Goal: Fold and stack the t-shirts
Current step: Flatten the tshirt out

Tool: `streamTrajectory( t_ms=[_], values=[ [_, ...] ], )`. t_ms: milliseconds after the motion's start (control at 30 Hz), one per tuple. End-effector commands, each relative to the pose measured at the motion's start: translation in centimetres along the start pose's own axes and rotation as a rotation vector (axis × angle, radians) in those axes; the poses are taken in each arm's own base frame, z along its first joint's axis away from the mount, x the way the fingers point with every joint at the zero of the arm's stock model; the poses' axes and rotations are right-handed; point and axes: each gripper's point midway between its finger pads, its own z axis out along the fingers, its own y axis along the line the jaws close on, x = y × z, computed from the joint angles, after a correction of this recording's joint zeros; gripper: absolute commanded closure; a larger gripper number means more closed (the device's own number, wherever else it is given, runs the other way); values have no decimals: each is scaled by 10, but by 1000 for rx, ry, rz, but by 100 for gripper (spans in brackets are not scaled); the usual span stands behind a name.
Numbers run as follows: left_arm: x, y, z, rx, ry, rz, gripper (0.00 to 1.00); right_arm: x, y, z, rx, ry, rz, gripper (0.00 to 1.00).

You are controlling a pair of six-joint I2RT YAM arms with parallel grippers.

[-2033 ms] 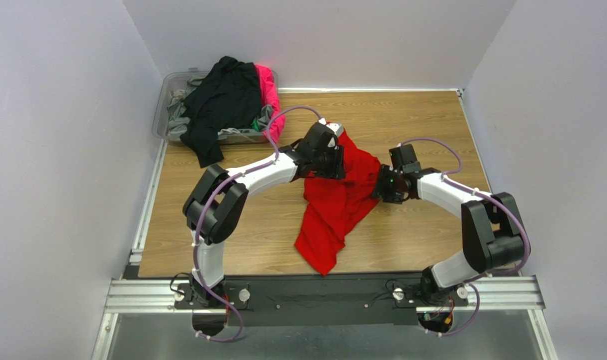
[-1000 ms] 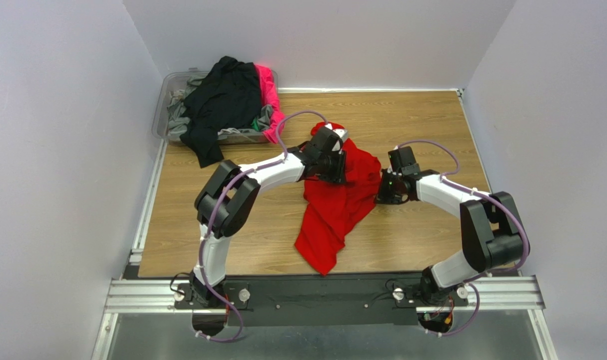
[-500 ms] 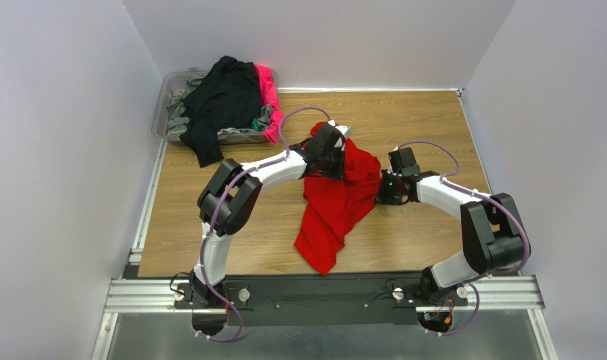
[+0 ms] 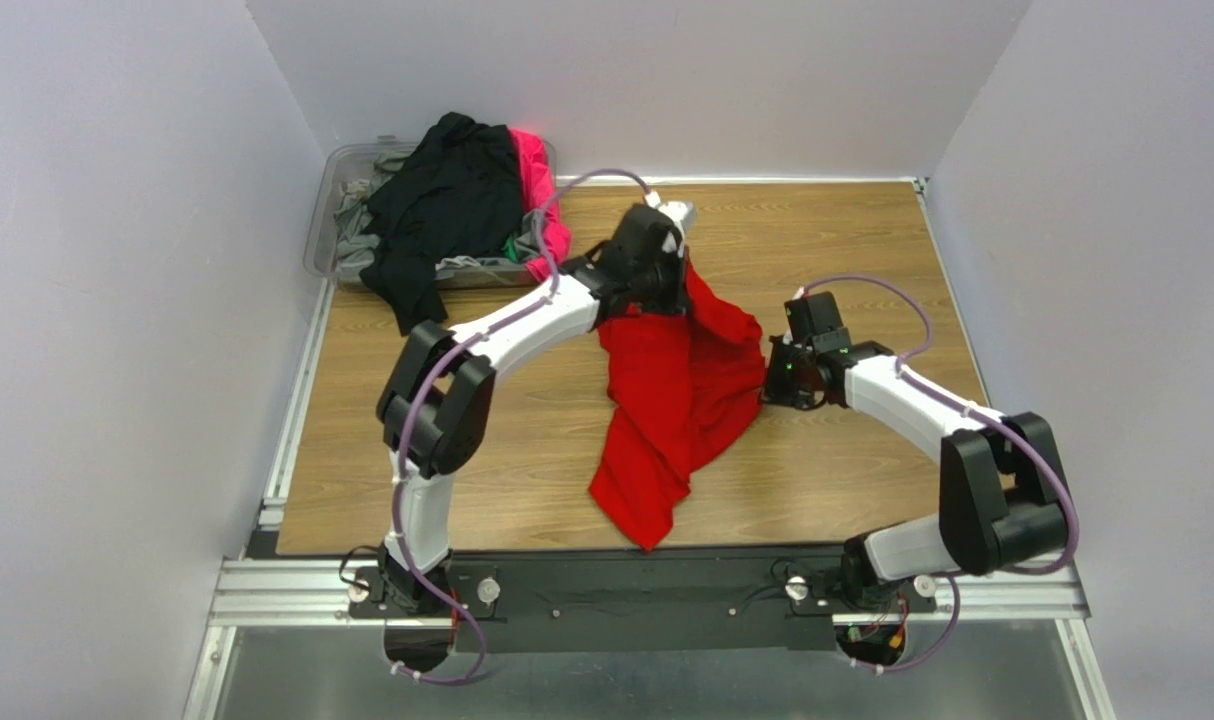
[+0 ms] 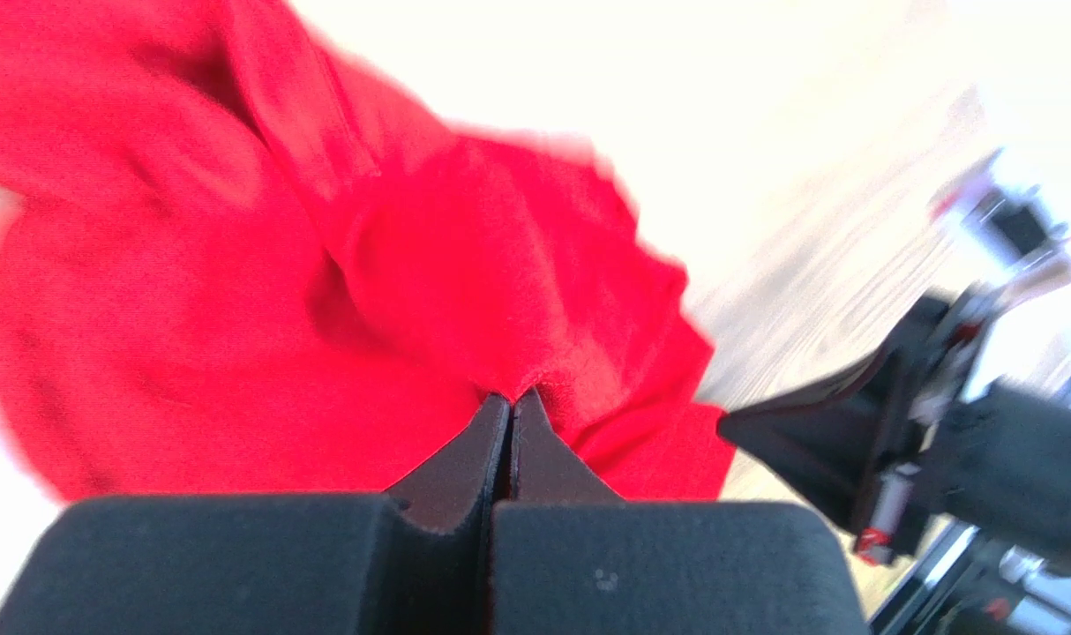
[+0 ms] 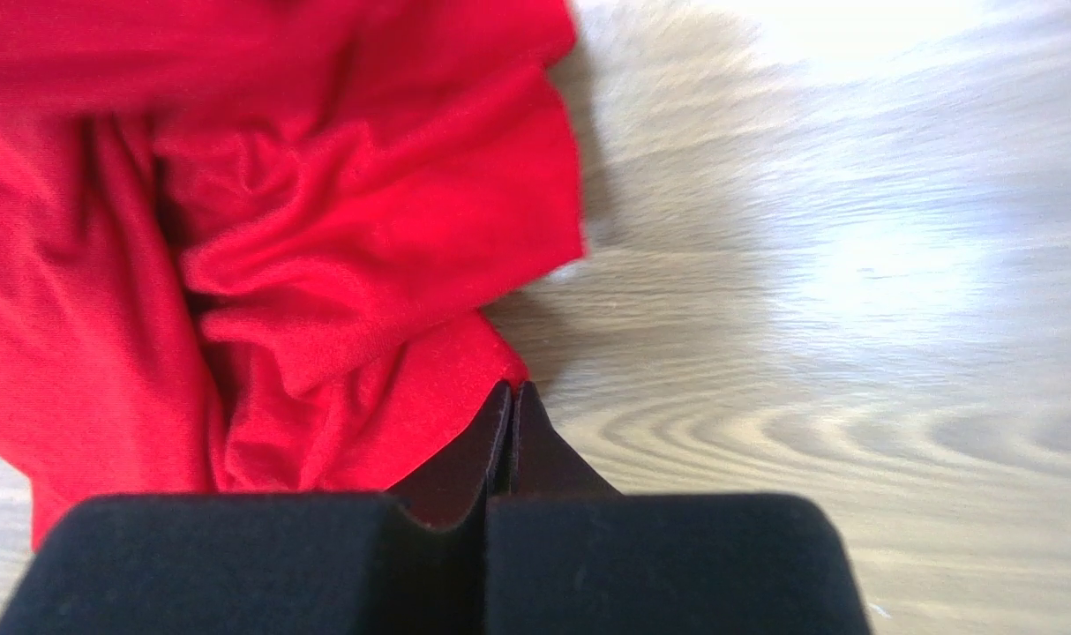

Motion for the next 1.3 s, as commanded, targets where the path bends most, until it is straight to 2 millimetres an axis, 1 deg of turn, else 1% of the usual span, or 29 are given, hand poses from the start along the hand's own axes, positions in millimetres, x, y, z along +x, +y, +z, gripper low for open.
streamTrajectory(
  t_ms=[0, 133, 167, 200, 233, 300, 333, 367, 400, 433, 467, 500, 533, 567, 600, 633, 667, 700, 767, 800, 900, 933, 1000, 1033, 1100, 1133, 1167, 1233, 1267],
  values=[
    [-96, -18, -70, 10, -239, 21, 100, -37, -10, -30, 115, -113, -60, 99],
    [-124, -22, -101, 16, -296, 22, 100, -68, -8, -60, 149, -206, -75, 99],
    [-129, -17, -108, 11, -304, 8, 100, -77, -7, -69, 153, -235, -81, 99],
    [-141, -20, -123, 19, -339, 6, 100, -90, -7, -82, 176, -271, -82, 99],
    [-148, -21, -132, 22, -360, 3, 100, -98, -6, -91, 187, -297, -84, 99],
    [-165, -16, -153, 18, -413, -13, 100, -111, -8, -109, 214, -333, -98, 99],
    [-177, -21, -172, 33, -456, -8, 100, -129, -5, -125, 226, -392, -94, 99],
    [-187, -17, -184, 28, -488, -11, 100, -136, -5, -135, 238, -411, -104, 99],
    [-193, -24, -195, 46, -512, 5, 100, -145, -4, -145, 245, -441, -105, 99],
    [-207, -30, -217, 70, -559, 21, 100, -153, -4, -154, 258, -468, -106, 99],
    [-213, -33, -228, 73, -577, 33, 100, -167, 2, -172, 250, -515, -110, 99],
    [-218, -37, -237, 76, -597, 45, 100, -174, 3, -180, 254, -537, -111, 99],
    [-230, -47, -259, 89, -644, 61, 100, -180, 3, -190, 267, -564, -108, 99],
    [-232, -50, -269, 87, -656, 69, 100, -194, 8, -210, 259, -616, -105, 99],
    [-235, -53, -278, 86, -672, 73, 100, -199, 8, -219, 265, -635, -103, 99],
    [-242, -56, -298, 79, -713, 81, 100, -205, 8, -233, 271, -671, -98, 99],
    [-244, -58, -309, 75, -735, 83, 100, -211, 10, -244, 273, -697, -105, 99],
    [-247, -60, -330, 65, -776, 79, 100, -222, 13, -267, 262, -754, -93, 99],
    [-251, -60, -356, 48, -834, 74, 100, -230, 12, -294, 279, -818, -93, 99],
    [-250, -63, -381, 43, -883, 73, 100, -239, 14, -318, 276, -876, -76, 99],
    [-251, -67, -424, 33, -979, 69, 100, -246, 13, -362, 279, -970, -73, 99],
    [-246, -72, -451, 35, -1031, 66, 100, -249, 13, -386, 274, -1024, -56, 99],
    [-243, -75, -482, 30, -1107, 43, 100, -247, 11, -415, 267, -1087, -46, 99],
    [-235, -77, -508, 32, -1159, 23, 100, -247, 10, -435, 258, -1130, -33, 99],
    [-230, -86, -536, 79, -1226, -3, 100, -245, 7, -457, 258, -1179, -33, 99],
    [-222, -91, -557, 104, -1266, -10, 100, -242, 4, -469, 263, -1202, -25, 99],
    [-220, -95, -566, 122, -1288, -15, 100, -241, 3, -484, 259, -1235, -16, 99],
    [-213, -103, -594, 161, -1344, -23, 100, -239, 0, -497, 272, -1261, -17, 99],
    [-212, -105, -601, 167, -1358, -23, 100, -238, -1, -509, 273, -1286, -13, 99]
  ],
)
